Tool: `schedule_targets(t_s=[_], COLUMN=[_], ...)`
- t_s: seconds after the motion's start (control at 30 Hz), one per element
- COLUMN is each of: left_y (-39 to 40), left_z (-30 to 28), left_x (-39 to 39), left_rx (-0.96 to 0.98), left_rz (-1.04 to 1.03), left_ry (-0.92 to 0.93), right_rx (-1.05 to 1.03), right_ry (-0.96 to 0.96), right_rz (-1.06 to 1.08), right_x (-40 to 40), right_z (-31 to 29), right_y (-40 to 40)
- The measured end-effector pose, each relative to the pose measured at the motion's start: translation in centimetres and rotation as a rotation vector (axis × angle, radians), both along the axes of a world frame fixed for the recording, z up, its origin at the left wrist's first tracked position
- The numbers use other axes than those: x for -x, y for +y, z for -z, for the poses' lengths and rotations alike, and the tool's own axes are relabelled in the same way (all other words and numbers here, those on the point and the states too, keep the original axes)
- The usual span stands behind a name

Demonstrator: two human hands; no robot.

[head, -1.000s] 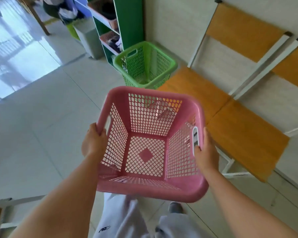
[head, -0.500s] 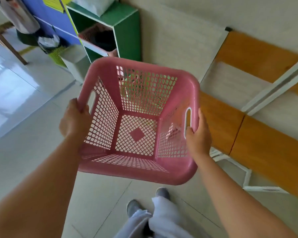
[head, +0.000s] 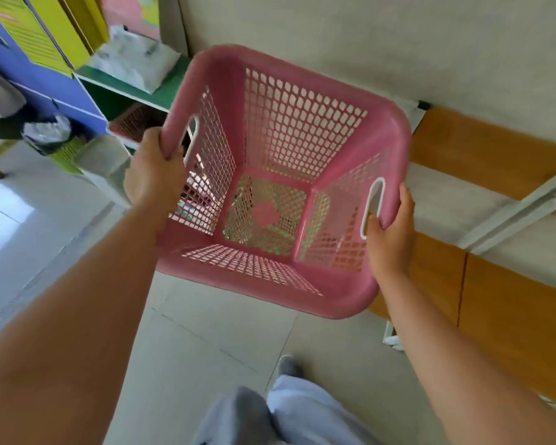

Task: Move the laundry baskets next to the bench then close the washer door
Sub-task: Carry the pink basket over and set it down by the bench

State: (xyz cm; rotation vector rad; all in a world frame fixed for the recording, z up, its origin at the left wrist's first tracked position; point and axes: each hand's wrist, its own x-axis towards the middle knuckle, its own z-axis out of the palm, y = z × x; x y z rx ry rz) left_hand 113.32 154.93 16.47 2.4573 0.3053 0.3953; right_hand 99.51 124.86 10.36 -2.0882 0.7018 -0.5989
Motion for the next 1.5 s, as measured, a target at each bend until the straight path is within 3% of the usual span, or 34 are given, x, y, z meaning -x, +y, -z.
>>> schedule_targets(t_s=[0.67, 0.87, 1.23, 1.37, 1.5], left_y=[-1.1, -1.6, -2.9, -3.0, -3.2], left_z=[19.4, 26.3, 36.3, 38.3, 37.9], left_x=[-27.6, -30.2, -32.4, -32.6, -31.3], left_rx=[-0.028, -0.053, -0.313, -0.441, -0.437], left_rz=[0.400, 0.476, 0.452, 0.610, 0.661], left_ry=[0.472, 0.599, 0.825, 1.014, 1.056], right_rx=[0.031, 0.046, 0.003, -0.021, -0.021], right_ry=[0.419, 0.567, 0.723, 0.829, 0.932], right_rz=[0.288, 0.302, 0.254, 0.167, 0.064], right_x=[-17.4, -20.1, -21.0, -21.7, -21.5], right_z=[14.6, 19.9, 30.0, 31.9, 32.0], right_y=[2.8, 1.8, 1.9, 2.6, 4.6])
